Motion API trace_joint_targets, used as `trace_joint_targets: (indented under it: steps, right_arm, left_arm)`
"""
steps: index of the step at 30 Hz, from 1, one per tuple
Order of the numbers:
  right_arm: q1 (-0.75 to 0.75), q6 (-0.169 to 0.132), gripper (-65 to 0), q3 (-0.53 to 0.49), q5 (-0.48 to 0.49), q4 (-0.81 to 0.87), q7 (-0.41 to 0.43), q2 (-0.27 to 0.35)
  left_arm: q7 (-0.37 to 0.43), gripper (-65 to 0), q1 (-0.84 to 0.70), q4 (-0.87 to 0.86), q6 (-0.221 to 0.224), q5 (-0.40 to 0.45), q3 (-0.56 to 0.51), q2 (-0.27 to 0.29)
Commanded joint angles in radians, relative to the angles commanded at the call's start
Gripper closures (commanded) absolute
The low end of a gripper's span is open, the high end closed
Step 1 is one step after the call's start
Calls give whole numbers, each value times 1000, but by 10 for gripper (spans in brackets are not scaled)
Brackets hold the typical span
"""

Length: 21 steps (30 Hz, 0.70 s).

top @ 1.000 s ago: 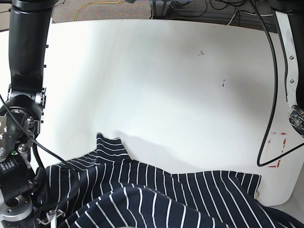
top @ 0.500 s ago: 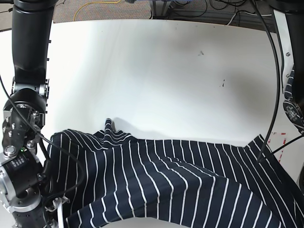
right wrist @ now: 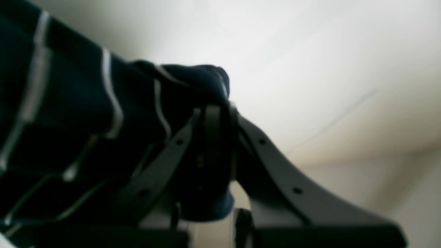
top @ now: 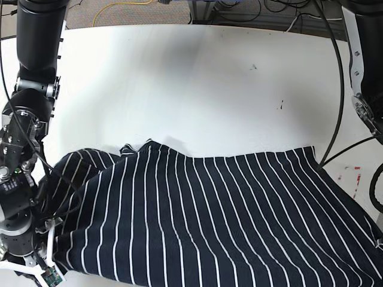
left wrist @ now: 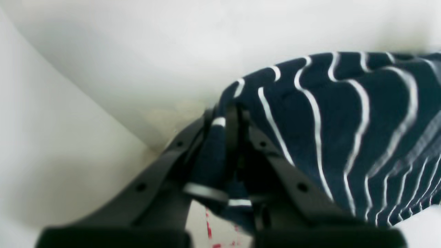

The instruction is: Layout the t-shirt on the table in an organized manner, then fold the t-shirt properly

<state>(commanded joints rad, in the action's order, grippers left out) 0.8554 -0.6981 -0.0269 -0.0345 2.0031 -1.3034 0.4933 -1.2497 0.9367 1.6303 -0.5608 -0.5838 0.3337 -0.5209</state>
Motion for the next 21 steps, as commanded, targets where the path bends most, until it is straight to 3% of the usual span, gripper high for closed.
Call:
trace_joint_targets:
  steps: [10, 21]
  right_arm:
    - [78, 0, -6, -55, 2, -64, 83, -25]
    - [436, 0, -6, -170, 6, -190, 89, -49]
  left_arm:
    - [48, 0, 71, -8, 5, 8, 0, 31]
    - [49, 0, 372, -167, 6, 8, -46, 35]
